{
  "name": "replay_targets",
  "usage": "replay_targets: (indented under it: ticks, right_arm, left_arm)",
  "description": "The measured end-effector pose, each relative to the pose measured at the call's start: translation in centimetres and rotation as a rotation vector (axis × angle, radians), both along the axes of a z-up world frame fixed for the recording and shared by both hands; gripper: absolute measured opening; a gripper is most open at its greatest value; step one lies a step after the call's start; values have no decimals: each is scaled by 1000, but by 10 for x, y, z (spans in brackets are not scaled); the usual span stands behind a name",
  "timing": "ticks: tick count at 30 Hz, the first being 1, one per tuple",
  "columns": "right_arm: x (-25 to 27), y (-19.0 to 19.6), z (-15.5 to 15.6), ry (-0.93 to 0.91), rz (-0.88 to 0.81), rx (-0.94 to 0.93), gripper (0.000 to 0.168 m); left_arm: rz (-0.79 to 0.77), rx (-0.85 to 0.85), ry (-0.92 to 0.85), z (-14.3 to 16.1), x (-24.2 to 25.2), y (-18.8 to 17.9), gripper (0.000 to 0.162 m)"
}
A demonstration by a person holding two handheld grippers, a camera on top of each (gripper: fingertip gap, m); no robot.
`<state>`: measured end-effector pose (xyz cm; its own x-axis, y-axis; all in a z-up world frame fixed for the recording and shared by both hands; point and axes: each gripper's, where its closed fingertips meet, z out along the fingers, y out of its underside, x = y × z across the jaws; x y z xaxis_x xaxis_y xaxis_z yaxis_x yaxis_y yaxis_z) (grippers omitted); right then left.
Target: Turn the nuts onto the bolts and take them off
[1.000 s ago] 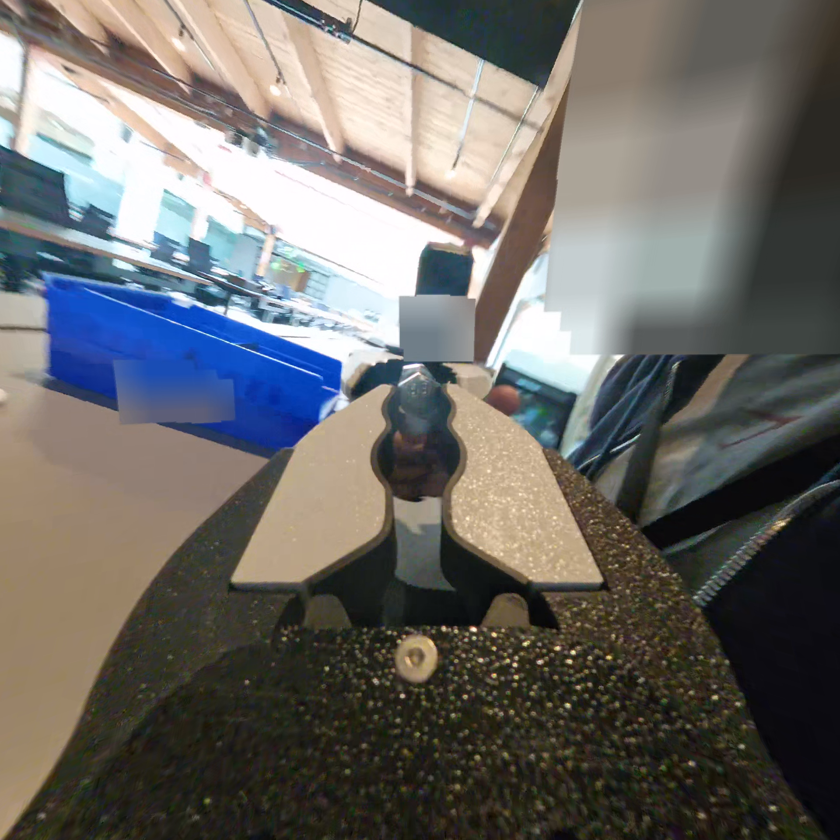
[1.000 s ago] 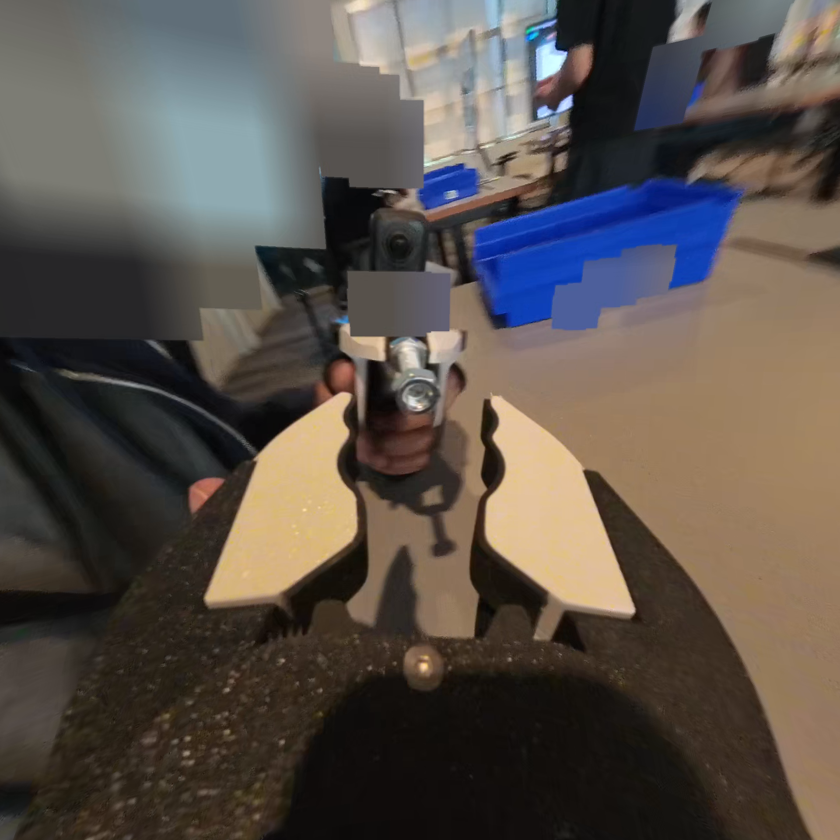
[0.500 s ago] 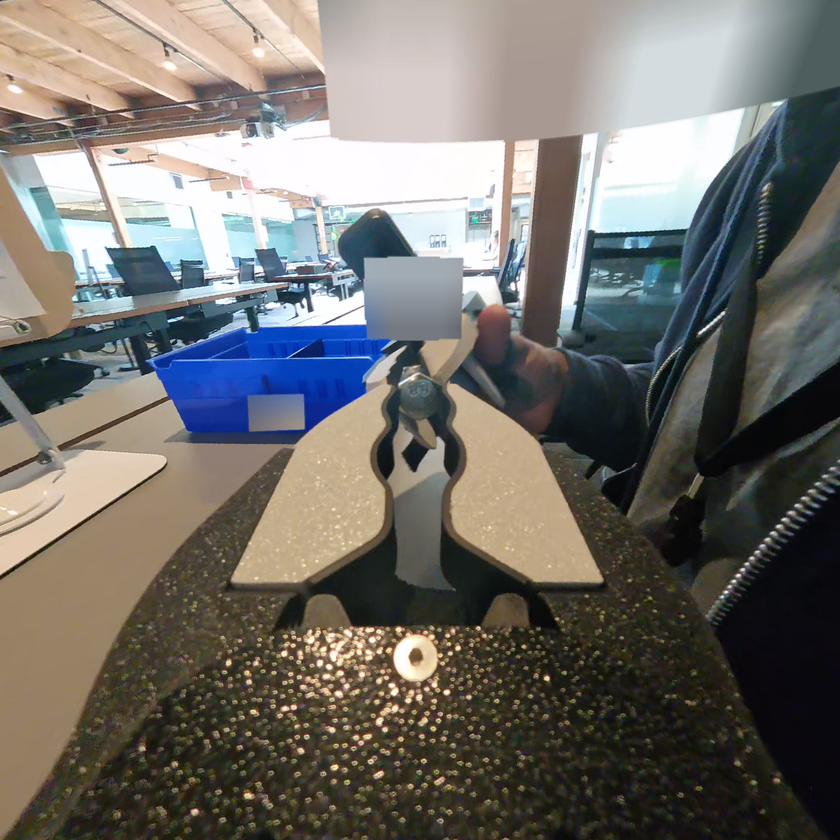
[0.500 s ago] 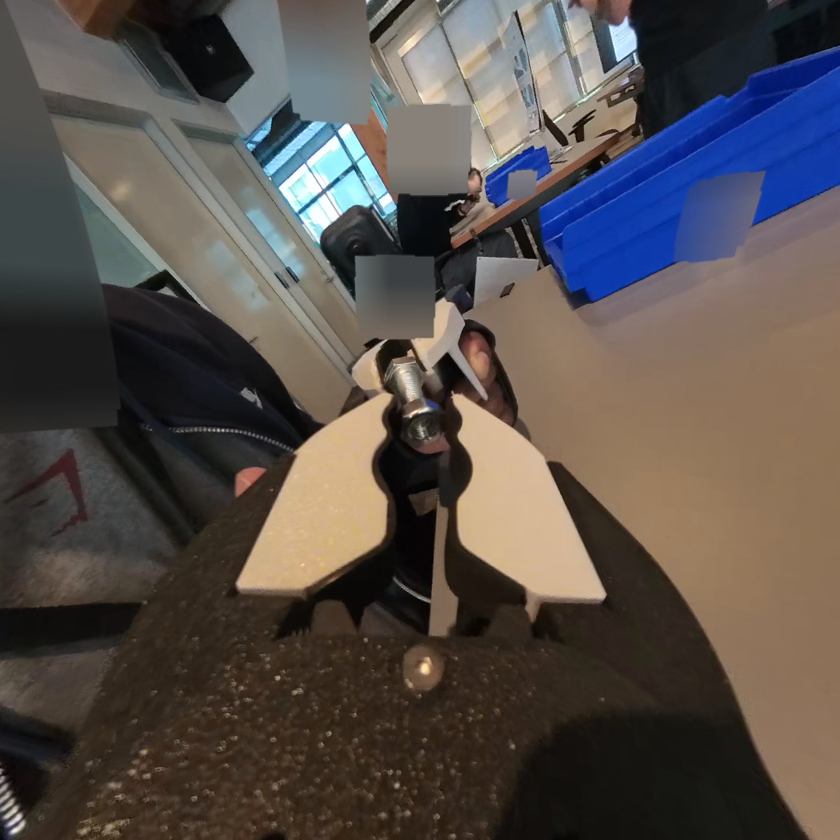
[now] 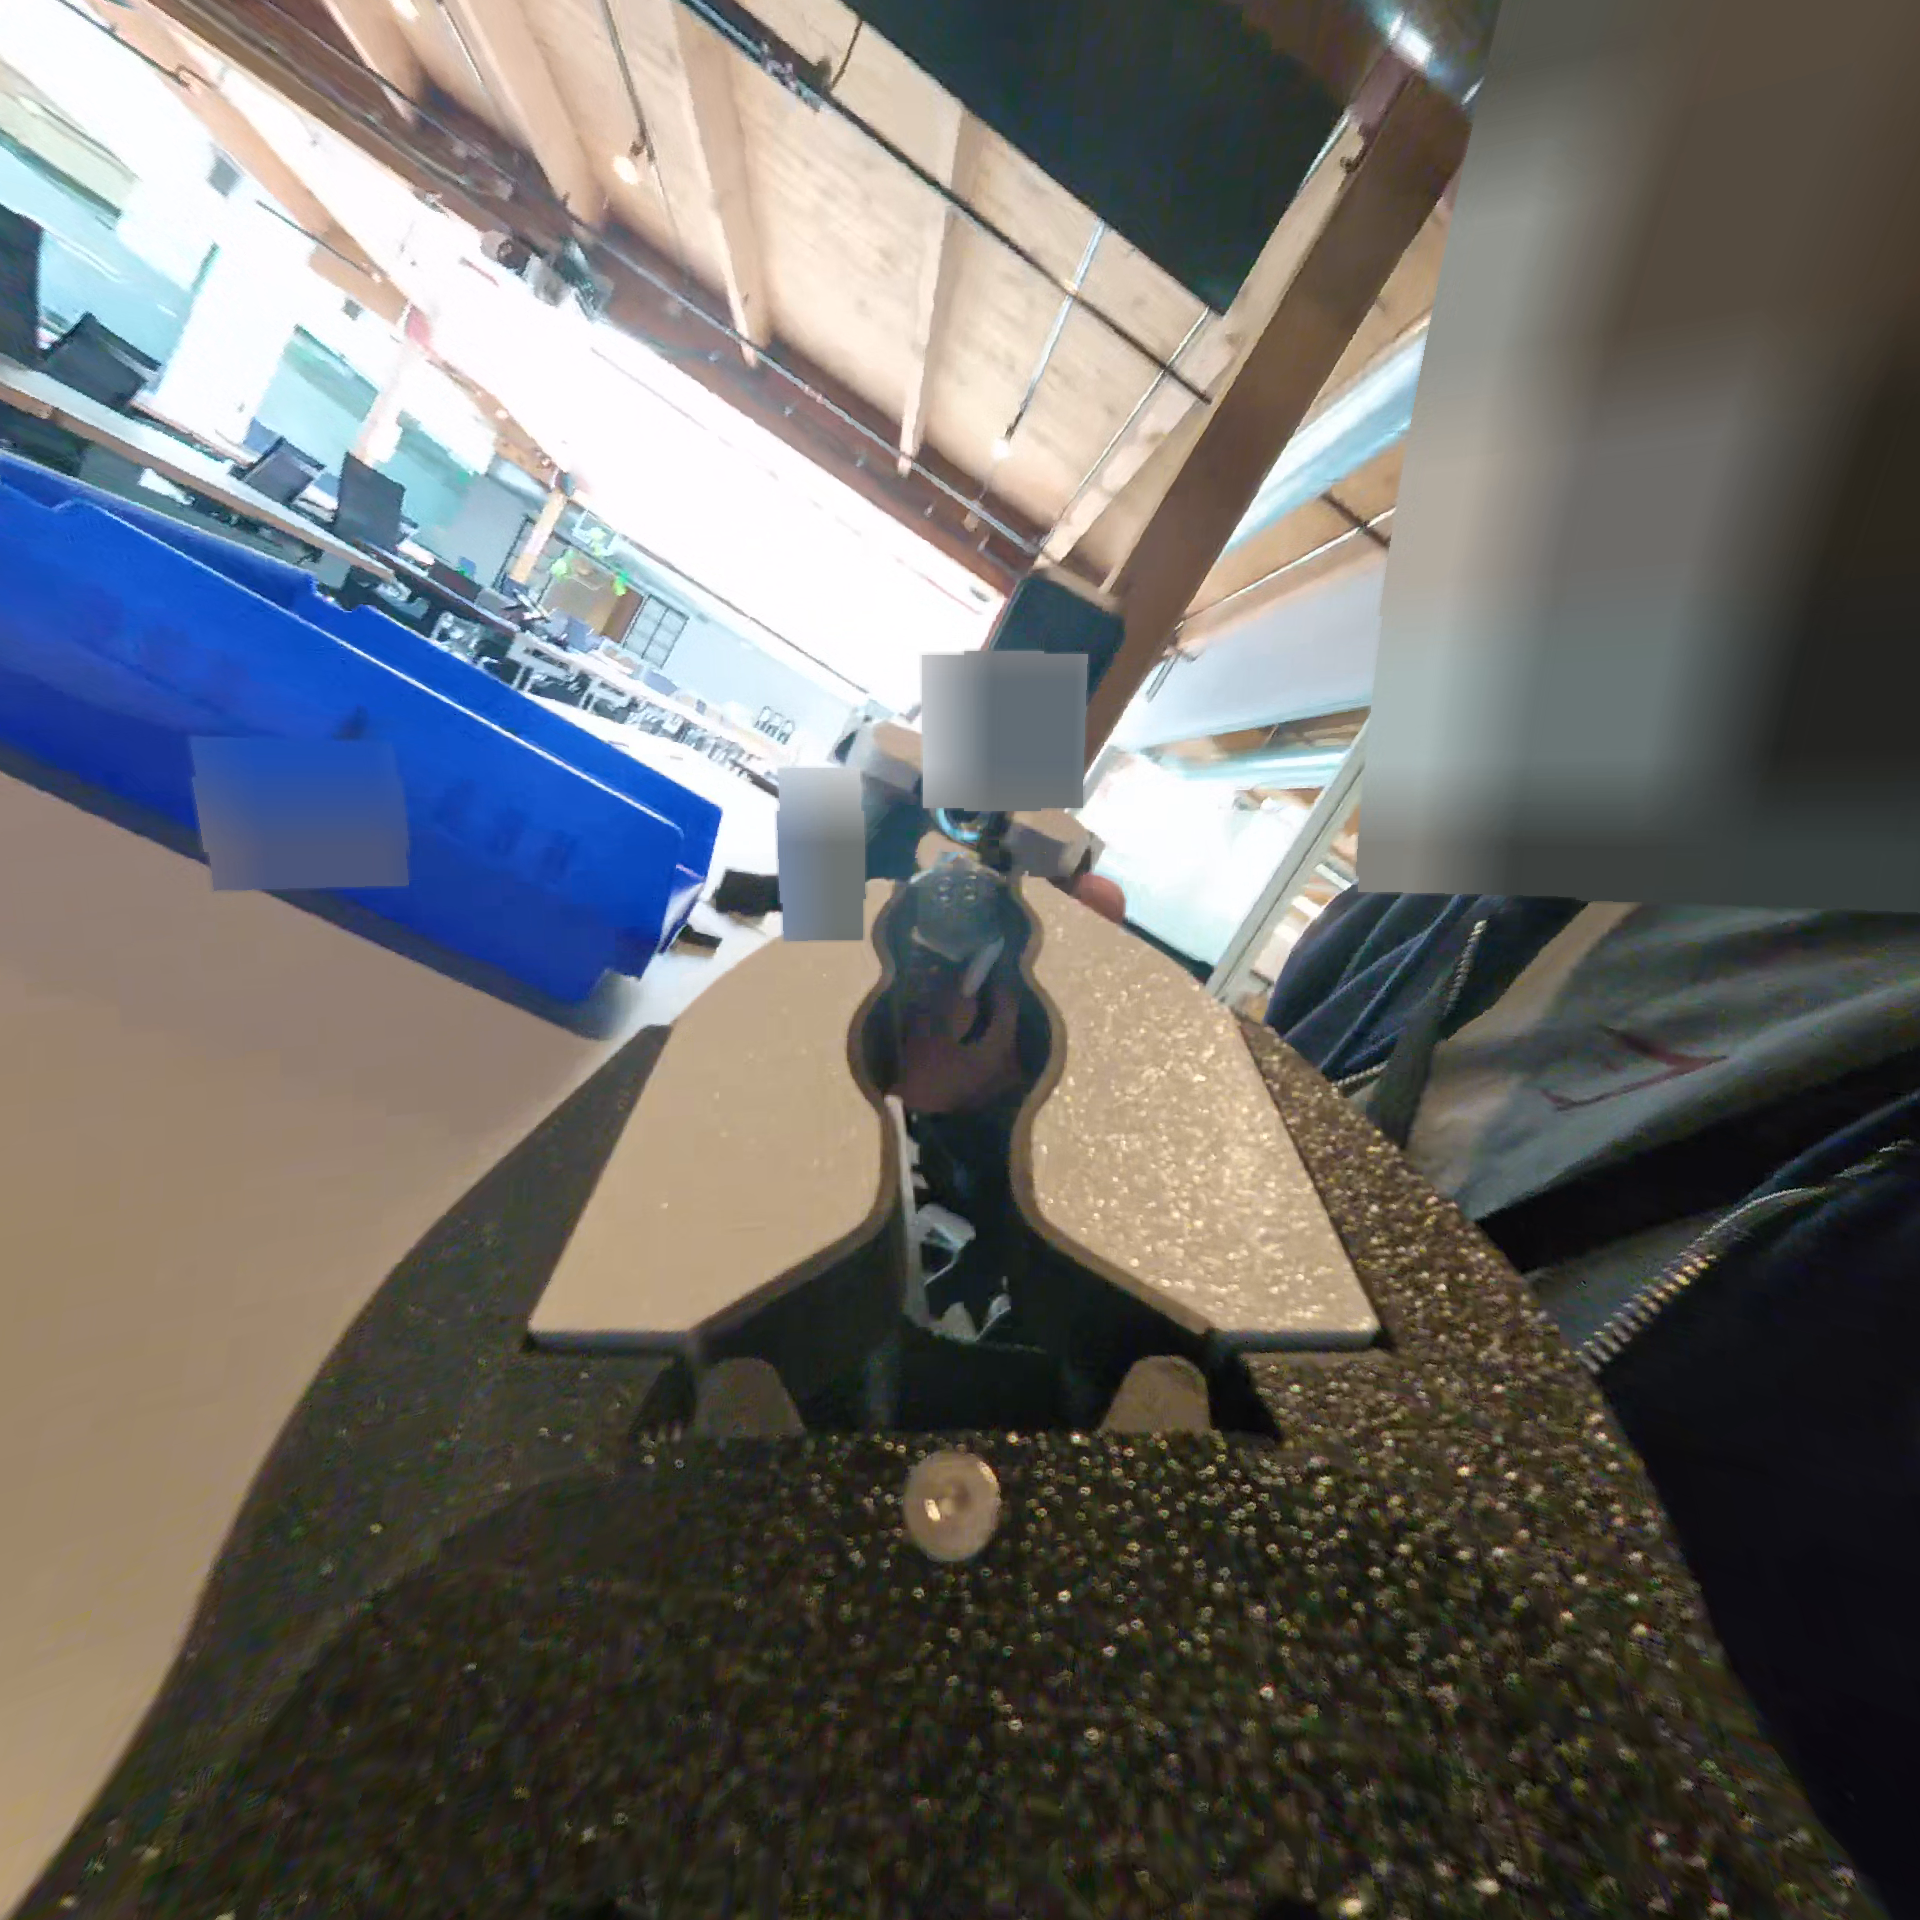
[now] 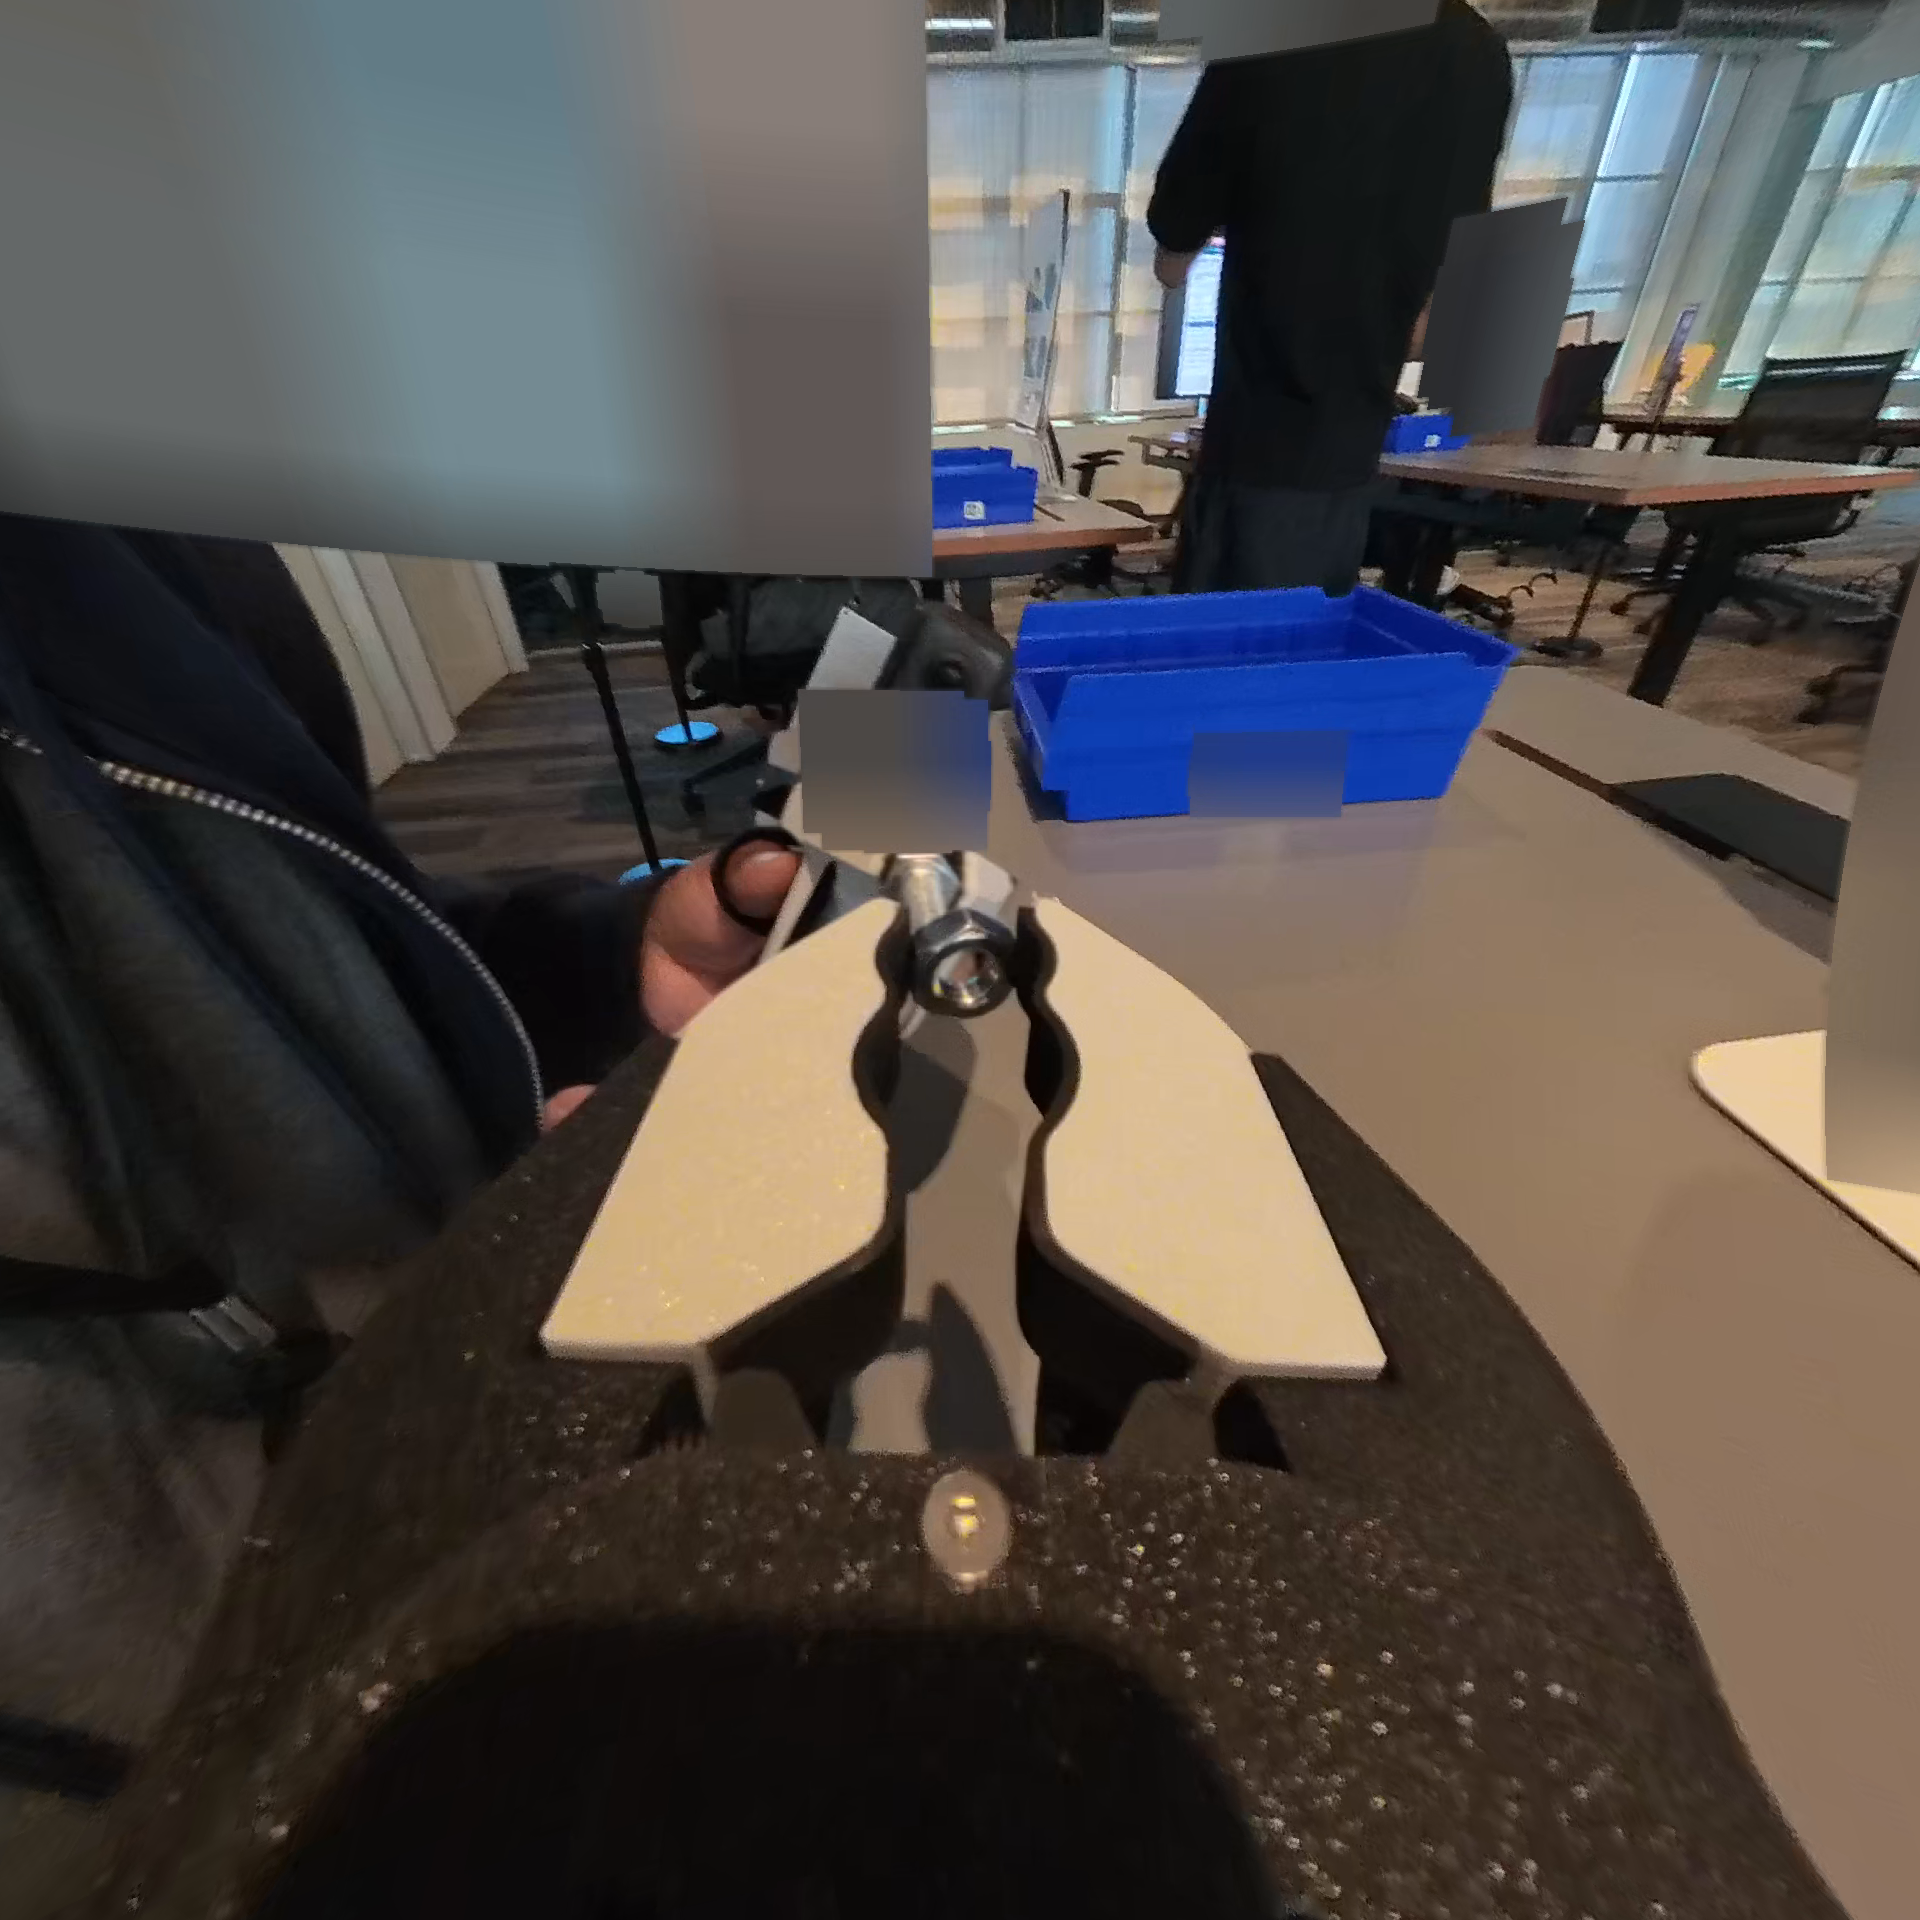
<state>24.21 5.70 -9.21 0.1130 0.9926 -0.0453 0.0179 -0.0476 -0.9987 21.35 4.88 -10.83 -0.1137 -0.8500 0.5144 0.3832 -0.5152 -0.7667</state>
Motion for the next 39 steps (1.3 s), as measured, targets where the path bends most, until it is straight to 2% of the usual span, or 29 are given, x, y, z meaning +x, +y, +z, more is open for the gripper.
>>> replay_targets:
  ticks: [9,15,19,27,31,35,39]
  right_arm:
    - [99,51,28,-52,-254,48,19]
    - [157,74,23,-98,-449,62,19]
    - [176,80,21,-65,-488,31,19]
    - [191,99,3,-138,-546,-3,19]
    - [217,125,-35,-392,-607,-58,19]
    - [253,141,-90,-793,-551,-213,19]
    - [274,152,-122,-1034,-516,-296,19]
  left_arm:
    - [15,85,74,-4,3,-4,16]
    - [22,88,94,-7,8,-2,16]
    - [17,86,99,-7,11,0,16]
    - [13,86,104,-7,14,0,16]
    - [17,88,106,-6,12,-1,16]
    - [25,100,112,-4,7,-2,16]
    - [35,99,100,-5,5,-2,16]
